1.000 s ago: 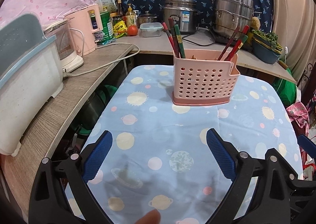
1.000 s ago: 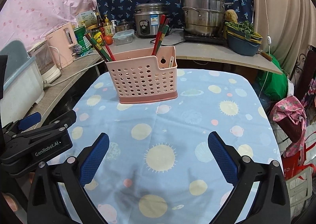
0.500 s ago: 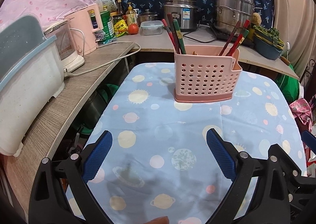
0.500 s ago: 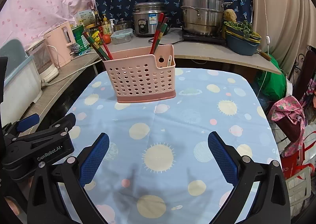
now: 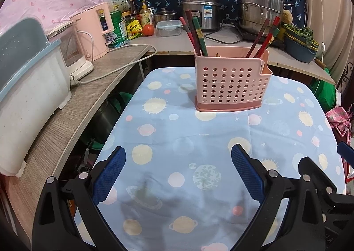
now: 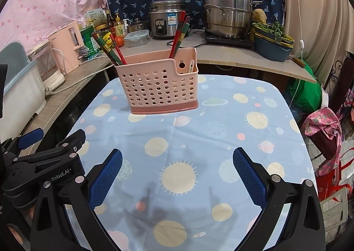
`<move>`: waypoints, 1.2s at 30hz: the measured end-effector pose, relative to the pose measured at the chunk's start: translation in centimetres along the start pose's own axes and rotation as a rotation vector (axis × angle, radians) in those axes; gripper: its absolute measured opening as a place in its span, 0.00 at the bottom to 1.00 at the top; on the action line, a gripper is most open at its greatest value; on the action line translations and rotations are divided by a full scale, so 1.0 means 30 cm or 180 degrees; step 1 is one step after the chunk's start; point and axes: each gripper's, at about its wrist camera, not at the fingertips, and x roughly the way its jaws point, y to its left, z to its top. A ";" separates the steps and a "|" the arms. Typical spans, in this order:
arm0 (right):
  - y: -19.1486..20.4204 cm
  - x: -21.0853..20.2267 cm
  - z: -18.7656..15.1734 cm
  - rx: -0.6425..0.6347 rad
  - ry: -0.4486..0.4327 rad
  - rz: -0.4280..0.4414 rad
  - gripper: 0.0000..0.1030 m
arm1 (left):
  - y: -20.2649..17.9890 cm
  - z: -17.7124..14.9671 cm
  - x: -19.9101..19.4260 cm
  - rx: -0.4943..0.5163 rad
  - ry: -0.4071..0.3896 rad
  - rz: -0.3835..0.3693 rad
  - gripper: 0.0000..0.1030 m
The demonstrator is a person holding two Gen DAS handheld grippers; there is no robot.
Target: Organize utensils
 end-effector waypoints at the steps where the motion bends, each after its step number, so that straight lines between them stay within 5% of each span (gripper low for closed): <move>1: 0.002 0.000 0.000 -0.0001 -0.0001 -0.0005 0.94 | 0.001 0.000 0.002 -0.0001 0.0001 0.0005 0.89; 36: -0.004 0.035 0.012 -0.0011 0.0032 -0.0039 0.94 | -0.009 0.018 0.055 0.0066 0.0078 0.0020 0.89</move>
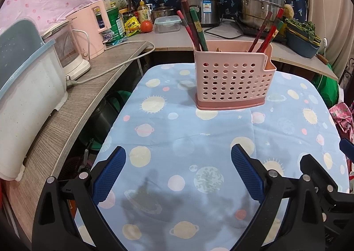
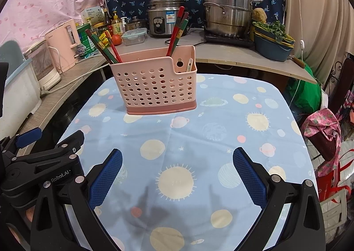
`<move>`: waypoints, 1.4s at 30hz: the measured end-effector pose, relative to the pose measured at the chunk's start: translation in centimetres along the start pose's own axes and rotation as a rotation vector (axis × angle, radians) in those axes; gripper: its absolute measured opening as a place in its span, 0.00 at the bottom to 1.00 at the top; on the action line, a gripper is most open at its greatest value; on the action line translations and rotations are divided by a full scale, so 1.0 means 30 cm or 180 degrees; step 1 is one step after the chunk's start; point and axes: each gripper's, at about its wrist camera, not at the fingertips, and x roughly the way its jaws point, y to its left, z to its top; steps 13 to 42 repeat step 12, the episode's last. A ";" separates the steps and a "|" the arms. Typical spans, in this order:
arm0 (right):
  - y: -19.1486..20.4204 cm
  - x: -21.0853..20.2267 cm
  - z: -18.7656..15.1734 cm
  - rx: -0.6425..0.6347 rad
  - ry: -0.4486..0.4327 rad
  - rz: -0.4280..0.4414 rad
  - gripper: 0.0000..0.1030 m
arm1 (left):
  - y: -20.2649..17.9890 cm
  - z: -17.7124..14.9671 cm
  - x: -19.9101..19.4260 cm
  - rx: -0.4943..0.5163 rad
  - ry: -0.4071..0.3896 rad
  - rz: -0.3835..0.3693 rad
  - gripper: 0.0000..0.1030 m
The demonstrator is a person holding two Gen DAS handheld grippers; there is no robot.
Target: Organize utensils
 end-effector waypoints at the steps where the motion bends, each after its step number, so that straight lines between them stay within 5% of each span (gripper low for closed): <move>1: 0.000 -0.001 0.000 -0.0001 0.0000 0.0003 0.94 | 0.001 0.000 0.001 0.0000 0.0002 -0.0003 0.89; 42: 0.001 0.013 0.010 0.0003 0.0000 0.0018 0.94 | 0.004 0.001 -0.002 -0.0007 -0.0028 0.0022 0.89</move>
